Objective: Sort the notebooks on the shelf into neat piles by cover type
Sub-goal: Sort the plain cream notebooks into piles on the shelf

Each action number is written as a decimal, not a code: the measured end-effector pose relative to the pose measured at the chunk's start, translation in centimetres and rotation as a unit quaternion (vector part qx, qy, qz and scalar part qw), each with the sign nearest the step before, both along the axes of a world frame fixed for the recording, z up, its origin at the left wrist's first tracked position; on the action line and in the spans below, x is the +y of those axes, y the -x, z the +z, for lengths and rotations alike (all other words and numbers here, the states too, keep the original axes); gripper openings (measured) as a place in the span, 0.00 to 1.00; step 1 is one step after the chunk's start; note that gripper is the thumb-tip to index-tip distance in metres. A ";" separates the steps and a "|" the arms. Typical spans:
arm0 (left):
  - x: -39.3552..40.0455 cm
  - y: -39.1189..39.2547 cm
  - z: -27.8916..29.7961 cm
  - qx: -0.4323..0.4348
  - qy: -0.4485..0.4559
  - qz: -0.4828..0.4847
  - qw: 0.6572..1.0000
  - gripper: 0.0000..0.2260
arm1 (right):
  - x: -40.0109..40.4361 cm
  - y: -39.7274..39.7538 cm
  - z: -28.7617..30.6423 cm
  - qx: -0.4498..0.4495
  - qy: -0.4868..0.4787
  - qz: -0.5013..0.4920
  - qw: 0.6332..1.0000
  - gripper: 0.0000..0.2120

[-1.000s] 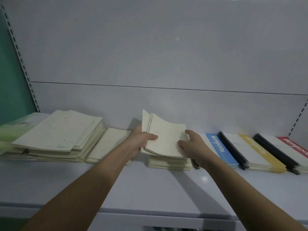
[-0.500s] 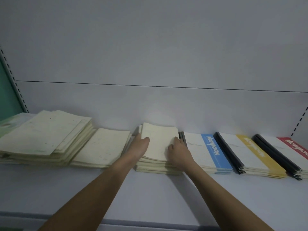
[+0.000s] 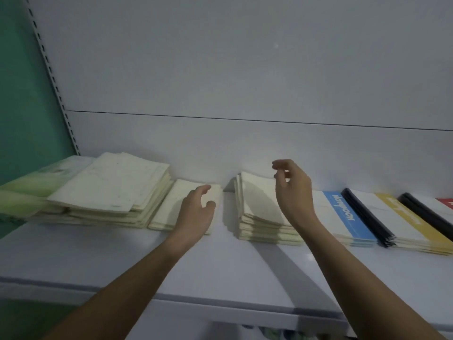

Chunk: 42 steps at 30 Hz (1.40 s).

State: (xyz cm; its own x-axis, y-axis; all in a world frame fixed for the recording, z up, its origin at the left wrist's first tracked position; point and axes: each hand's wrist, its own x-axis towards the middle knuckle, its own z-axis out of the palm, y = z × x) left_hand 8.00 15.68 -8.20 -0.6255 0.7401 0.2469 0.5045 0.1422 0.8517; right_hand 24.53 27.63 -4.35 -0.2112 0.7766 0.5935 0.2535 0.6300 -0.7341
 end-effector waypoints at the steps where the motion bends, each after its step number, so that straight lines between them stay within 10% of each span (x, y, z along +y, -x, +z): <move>1: -1.6 0.4 -1.0 0.029 -0.014 0.006 0.999 0.19 | -1.3 1.1 0.1 0.025 -0.002 0.017 1.000 0.12; 8: -9.8 5.7 -4.9 0.092 -0.035 0.043 0.994 0.14 | -9.7 9.9 -4.9 -0.191 -0.079 0.152 0.967 0.13; 17: -10.9 7.3 -5.0 -0.104 -0.092 0.092 0.986 0.12 | -10.5 15.5 -9.4 -0.461 -0.094 0.072 0.880 0.37; 32: -11.0 6.2 -4.0 -0.189 -0.074 -0.021 0.979 0.11 | -13.6 10.9 -8.7 -0.273 -0.198 0.009 0.941 0.20; 38: -8.0 5.6 -0.9 -0.583 -0.020 -0.237 0.777 0.32 | -13.1 7.4 -7.4 -0.247 -0.213 0.104 0.939 0.22; 42: -7.0 5.0 2.2 -0.577 -0.011 -0.202 0.791 0.14 | -11.5 5.8 -5.6 -0.296 -0.204 0.151 0.921 0.26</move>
State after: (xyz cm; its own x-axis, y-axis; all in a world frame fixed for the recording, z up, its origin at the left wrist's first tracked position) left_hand 2.97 8.64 -6.02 -0.1574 0.9408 -0.3003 -0.6115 0.1459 0.7777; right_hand 18.71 16.16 -9.97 -0.7607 0.3677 0.5349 0.3015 0.9299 -0.2105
